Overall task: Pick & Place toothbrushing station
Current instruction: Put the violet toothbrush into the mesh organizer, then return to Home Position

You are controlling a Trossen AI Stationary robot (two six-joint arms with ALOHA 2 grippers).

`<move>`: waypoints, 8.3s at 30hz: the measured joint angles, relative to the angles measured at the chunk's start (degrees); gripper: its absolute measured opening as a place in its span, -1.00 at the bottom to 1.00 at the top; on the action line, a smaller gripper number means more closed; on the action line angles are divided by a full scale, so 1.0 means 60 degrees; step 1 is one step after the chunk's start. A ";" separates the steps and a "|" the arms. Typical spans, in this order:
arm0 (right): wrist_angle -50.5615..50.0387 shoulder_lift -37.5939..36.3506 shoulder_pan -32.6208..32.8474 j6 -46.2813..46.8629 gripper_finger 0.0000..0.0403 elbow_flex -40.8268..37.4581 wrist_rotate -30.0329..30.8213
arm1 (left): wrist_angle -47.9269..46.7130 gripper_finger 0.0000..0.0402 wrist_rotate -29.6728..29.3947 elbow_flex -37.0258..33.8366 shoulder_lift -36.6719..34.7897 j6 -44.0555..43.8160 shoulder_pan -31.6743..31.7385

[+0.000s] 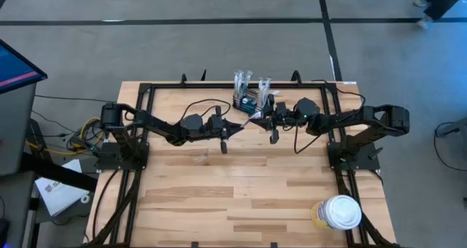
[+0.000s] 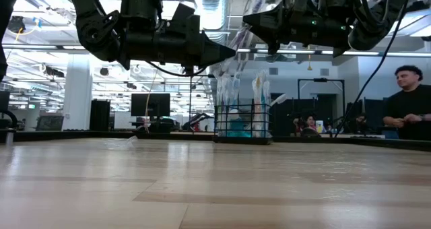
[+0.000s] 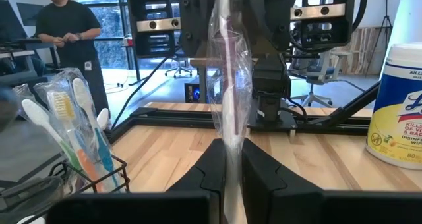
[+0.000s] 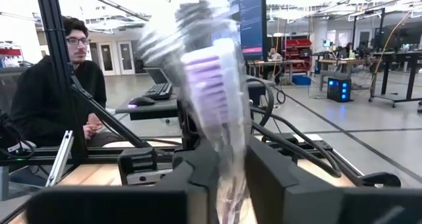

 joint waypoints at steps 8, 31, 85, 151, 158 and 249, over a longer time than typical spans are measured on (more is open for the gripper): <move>-0.0033 0.0000 -0.0080 0.0276 -0.93 0.0000 -0.0006 | -0.0004 -0.83 -0.0152 0.0000 -0.0015 -0.0004 0.0000; -0.1819 -0.0522 -0.1865 0.0786 -0.97 -0.0004 -0.0512 | -0.0029 -0.57 -0.1337 -0.0437 -0.0018 0.0000 0.0000; -0.7242 -0.0721 -0.2983 -0.1170 -0.97 0.1520 0.1965 | -0.0033 -0.57 -0.1337 -0.0437 -0.0018 -0.0036 -0.0011; -0.5391 -0.0783 -0.3187 -0.1010 -0.05 0.0066 0.1211 | -0.0029 -0.57 -0.1336 -0.0437 -0.0018 -0.0036 -0.0011; -0.5381 -0.1171 -0.3184 -0.1033 0.06 0.0073 0.1181 | -0.0029 -0.57 -0.1330 -0.0437 -0.0018 -0.0036 -0.0011; -1.0561 -1.3358 0.0408 0.0756 -0.60 -0.4623 0.1295 | -1.0659 -0.57 -0.2590 -0.5869 -1.4830 -0.1959 -0.1585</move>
